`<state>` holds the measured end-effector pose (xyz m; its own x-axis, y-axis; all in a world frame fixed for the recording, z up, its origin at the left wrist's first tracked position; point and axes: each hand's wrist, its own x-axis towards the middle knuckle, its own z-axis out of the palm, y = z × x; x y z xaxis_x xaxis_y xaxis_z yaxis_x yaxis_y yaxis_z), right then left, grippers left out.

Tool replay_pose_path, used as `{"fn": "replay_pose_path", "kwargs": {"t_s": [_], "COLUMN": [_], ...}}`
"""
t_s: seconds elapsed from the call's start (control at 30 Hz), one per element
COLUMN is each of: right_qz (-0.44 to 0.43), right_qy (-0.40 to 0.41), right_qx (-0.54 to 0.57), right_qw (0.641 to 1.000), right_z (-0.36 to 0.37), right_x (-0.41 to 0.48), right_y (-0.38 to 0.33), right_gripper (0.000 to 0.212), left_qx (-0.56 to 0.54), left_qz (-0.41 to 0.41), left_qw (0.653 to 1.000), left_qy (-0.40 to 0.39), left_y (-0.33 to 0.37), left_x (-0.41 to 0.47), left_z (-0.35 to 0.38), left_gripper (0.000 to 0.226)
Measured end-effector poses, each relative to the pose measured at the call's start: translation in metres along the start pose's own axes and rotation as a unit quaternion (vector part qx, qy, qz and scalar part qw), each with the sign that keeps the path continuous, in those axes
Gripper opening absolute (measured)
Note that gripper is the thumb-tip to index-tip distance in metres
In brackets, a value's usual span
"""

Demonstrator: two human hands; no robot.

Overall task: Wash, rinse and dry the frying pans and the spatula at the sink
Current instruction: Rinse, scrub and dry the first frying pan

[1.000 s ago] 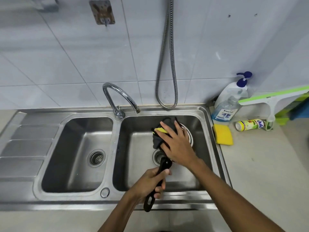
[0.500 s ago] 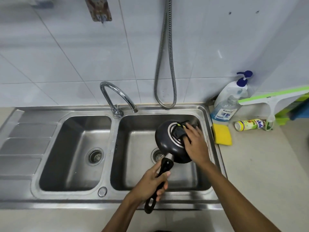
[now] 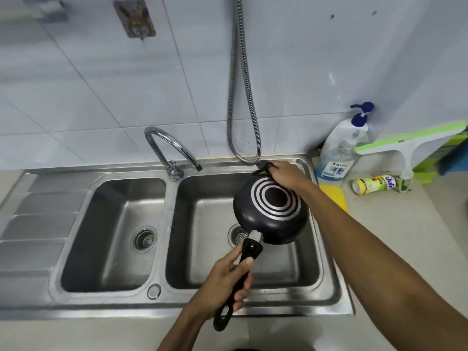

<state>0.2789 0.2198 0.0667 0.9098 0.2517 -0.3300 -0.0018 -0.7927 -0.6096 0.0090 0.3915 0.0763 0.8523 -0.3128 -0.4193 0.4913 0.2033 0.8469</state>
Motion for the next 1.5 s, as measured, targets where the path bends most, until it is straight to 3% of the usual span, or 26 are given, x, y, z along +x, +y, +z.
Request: {"fn": "replay_pose_path", "kwargs": {"t_s": [0.1, 0.2, 0.3, 0.43, 0.63, 0.7, 0.8, 0.87, 0.93, 1.0, 1.07, 1.13, 1.3, 1.4, 1.5], "right_qz": [0.039, -0.032, -0.081, -0.147, -0.307, -0.306, -0.223, -0.132, -0.036, -0.029, -0.081, -0.117, -0.084, -0.128, -0.194], "right_qy": [0.061, 0.160, 0.212, 0.191, 0.149, 0.149, 0.138, 0.142, 0.189, 0.232, 0.209, 0.152, 0.029, -0.024, -0.022], "right_qx": [0.174, 0.211, 0.158, 0.100, -0.042, -0.097, -0.100, 0.035, 0.152, 0.158, 0.150, 0.151, 0.153, 0.123, 0.028], "right_qw": [0.982, 0.964, 0.961, 0.965, 0.939, 0.935, 0.960, 0.980, 0.970, 0.959, 0.963, 0.970, 0.984, 0.984, 0.980], "right_z": [0.006, 0.040, 0.083, 0.126, 0.112, 0.095, 0.072, 0.051, 0.032, 0.026, 0.035, 0.057, 0.122, 0.128, 0.122], "right_x": [-0.014, -0.058, -0.104, -0.131, -0.113, -0.087, -0.043, -0.026, -0.024, -0.037, -0.053, -0.064, -0.082, -0.074, -0.047], "right_y": [0.024, 0.023, 0.015, 0.003, -0.033, -0.046, -0.042, -0.023, -0.003, 0.005, 0.003, 0.002, 0.001, -0.008, 0.000], "right_gripper": [0.025, 0.036, 0.052, 0.060, 0.050, 0.047, 0.043, 0.044, 0.041, 0.039, 0.041, 0.040, 0.034, 0.037, 0.043], "left_qx": [-0.045, -0.098, -0.133, -0.123, 0.078, 0.154, 0.305, 0.417, 0.480, 0.520, 0.555, 0.545, 0.361, 0.303, 0.253], "left_qz": [-0.001, 0.004, 0.004, -0.004, -0.017, -0.020, -0.004, 0.015, 0.007, -0.004, -0.012, -0.016, -0.025, -0.009, -0.001], "left_qw": [0.998, 0.993, 0.986, 0.986, 0.992, 0.983, 0.938, 0.876, 0.817, 0.780, 0.759, 0.766, 0.872, 0.901, 0.921], "left_qy": [0.036, 0.073, 0.105, 0.116, 0.100, 0.100, 0.163, 0.242, 0.319, 0.348, 0.341, 0.339, 0.329, 0.310, 0.296], "left_y": [0.003, 0.005, 0.004, 0.003, 0.002, -0.005, -0.021, -0.029, -0.032, -0.032, -0.034, -0.035, -0.013, -0.009, -0.011], "left_x": [0.005, 0.017, 0.026, 0.029, 0.017, 0.015, 0.016, 0.017, 0.019, 0.022, 0.026, 0.027, 0.026, 0.021, 0.012], "left_z": [-0.005, -0.007, -0.008, -0.009, -0.005, 0.001, 0.011, 0.012, 0.006, 0.000, -0.004, -0.008, -0.012, -0.018, -0.027], "left_gripper": [0.039, 0.015, 0.009, 0.021, 0.028, 0.028, 0.037, 0.037, 0.036, 0.035, 0.032, 0.032, 0.045, 0.035, 0.031]}}
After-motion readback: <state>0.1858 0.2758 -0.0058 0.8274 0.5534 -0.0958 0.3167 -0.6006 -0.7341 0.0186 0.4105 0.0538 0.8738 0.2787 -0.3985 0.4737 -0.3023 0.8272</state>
